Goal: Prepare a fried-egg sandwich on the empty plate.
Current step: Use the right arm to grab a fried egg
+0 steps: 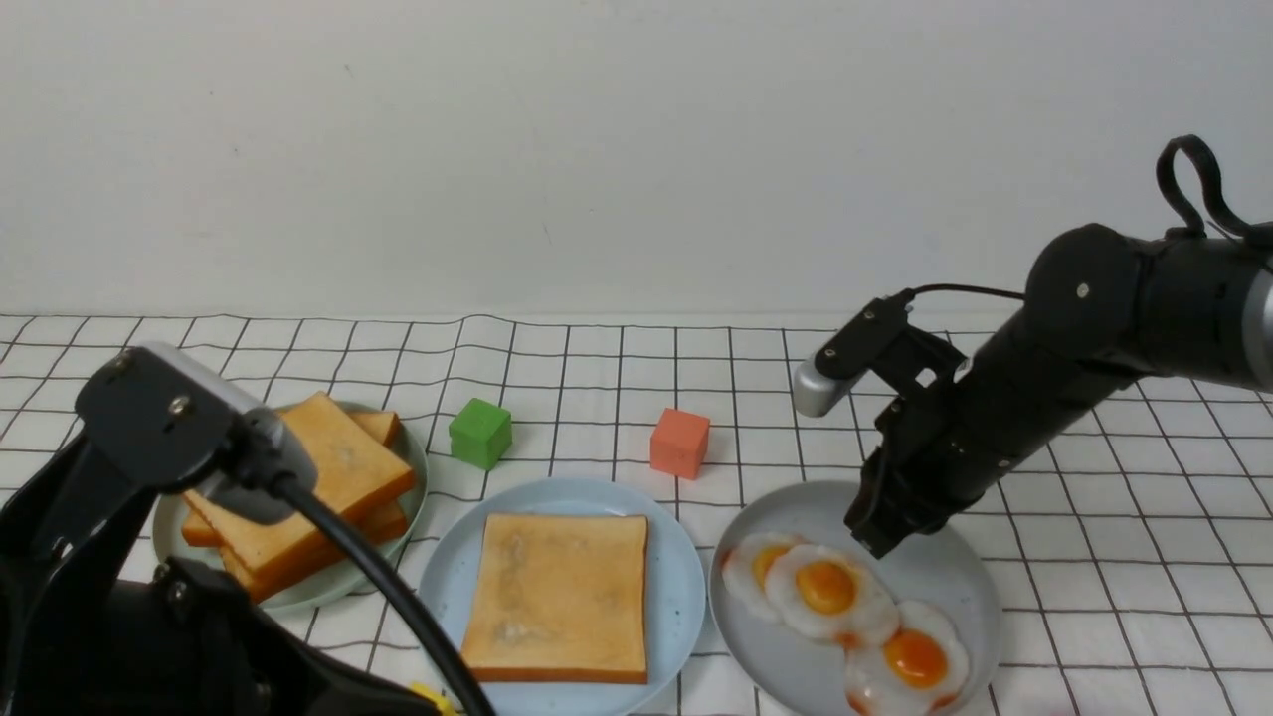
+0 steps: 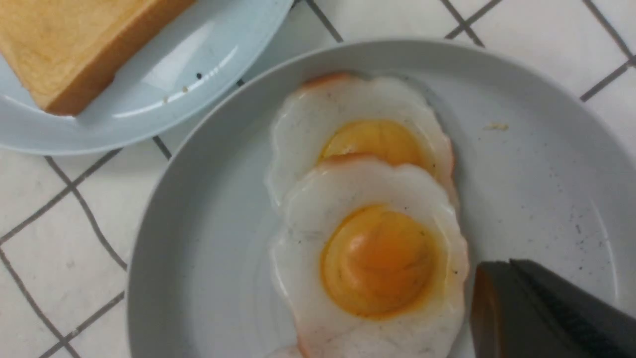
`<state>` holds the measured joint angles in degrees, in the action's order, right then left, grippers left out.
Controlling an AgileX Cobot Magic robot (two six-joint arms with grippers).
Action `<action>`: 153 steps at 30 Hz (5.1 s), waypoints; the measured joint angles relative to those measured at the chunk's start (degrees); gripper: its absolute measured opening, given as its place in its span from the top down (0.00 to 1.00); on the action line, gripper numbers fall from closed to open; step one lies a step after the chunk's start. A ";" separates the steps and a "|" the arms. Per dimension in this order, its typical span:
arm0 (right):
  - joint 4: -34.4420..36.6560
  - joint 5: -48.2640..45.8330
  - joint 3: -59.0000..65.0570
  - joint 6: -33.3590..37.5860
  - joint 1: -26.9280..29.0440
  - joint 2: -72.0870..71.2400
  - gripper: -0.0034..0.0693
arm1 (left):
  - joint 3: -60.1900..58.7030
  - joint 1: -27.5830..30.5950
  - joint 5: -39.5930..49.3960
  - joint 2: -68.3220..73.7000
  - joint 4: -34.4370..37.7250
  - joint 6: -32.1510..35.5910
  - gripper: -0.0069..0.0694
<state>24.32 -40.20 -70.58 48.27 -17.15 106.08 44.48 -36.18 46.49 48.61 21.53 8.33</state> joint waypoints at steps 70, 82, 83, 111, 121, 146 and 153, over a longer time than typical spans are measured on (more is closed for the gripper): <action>4.52 -0.26 -0.19 3.91 0.03 3.54 0.67 | 0.00 -0.11 0.85 0.00 -0.51 -1.47 0.81; 3.51 0.31 -0.26 3.39 0.03 5.47 0.63 | 0.00 -0.11 1.60 0.00 -0.51 -1.47 0.81; 3.51 0.25 -0.31 3.25 0.03 5.55 0.63 | 0.00 -0.11 1.60 0.00 -0.51 -1.47 0.80; 4.06 -0.53 -1.07 2.91 0.51 7.44 0.97 | 0.00 -0.17 1.65 0.00 -0.35 -1.53 0.78; 3.75 -1.09 -0.78 2.91 0.46 6.30 0.97 | 0.00 -0.17 1.65 0.00 -0.35 -1.53 0.77; 3.26 -5.59 -0.27 -2.84 0.07 1.92 0.78 | 0.00 -0.17 1.47 0.00 -0.35 -1.53 0.76; 2.78 -8.67 2.43 -1.72 -2.90 -3.73 0.59 | 0.00 -0.17 2.55 0.00 -0.35 -1.53 0.76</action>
<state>27.10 -48.87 -68.14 46.55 -20.04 102.35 44.48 -36.36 49.05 48.61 21.18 6.81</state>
